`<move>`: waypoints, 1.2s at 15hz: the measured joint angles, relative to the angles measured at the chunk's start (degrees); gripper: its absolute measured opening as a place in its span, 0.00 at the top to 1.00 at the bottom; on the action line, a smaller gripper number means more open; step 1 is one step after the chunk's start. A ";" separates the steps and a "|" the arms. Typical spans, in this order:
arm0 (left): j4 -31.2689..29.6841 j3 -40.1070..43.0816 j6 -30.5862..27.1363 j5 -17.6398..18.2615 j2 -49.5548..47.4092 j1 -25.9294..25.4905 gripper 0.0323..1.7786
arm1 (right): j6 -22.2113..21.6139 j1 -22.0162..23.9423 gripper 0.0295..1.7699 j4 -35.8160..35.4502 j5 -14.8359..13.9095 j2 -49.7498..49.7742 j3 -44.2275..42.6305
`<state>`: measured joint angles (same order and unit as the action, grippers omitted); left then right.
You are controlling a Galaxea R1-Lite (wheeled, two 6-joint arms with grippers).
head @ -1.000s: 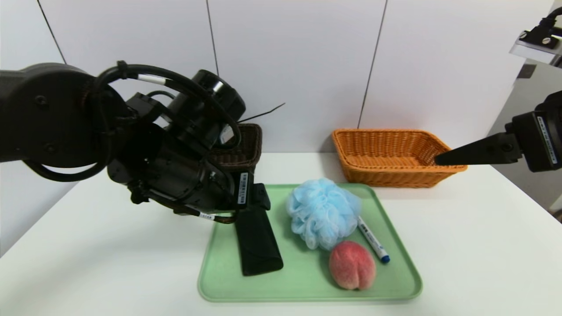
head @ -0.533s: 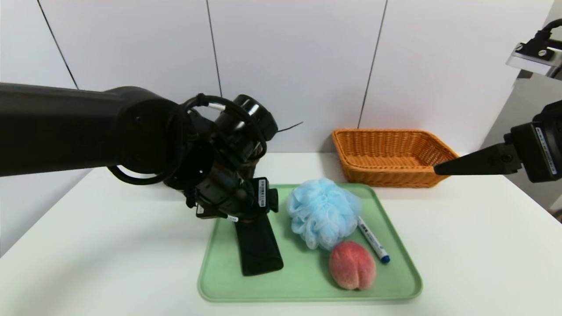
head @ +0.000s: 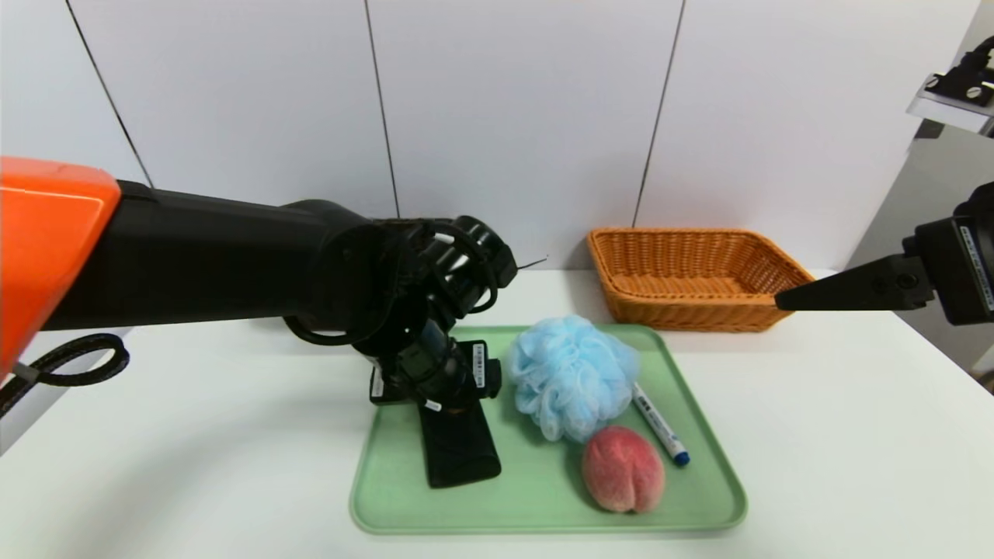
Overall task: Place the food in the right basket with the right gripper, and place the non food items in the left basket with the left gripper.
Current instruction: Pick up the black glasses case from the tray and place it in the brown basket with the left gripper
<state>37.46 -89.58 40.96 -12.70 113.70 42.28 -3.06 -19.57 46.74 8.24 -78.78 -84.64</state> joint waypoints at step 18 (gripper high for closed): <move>0.46 -2.51 0.44 -2.47 5.62 -0.06 0.05 | 0.00 0.09 0.04 -0.02 0.13 0.33 0.41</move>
<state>37.92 -92.09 41.40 -15.18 119.32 42.22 -3.06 -19.48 46.71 8.37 -78.45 -84.22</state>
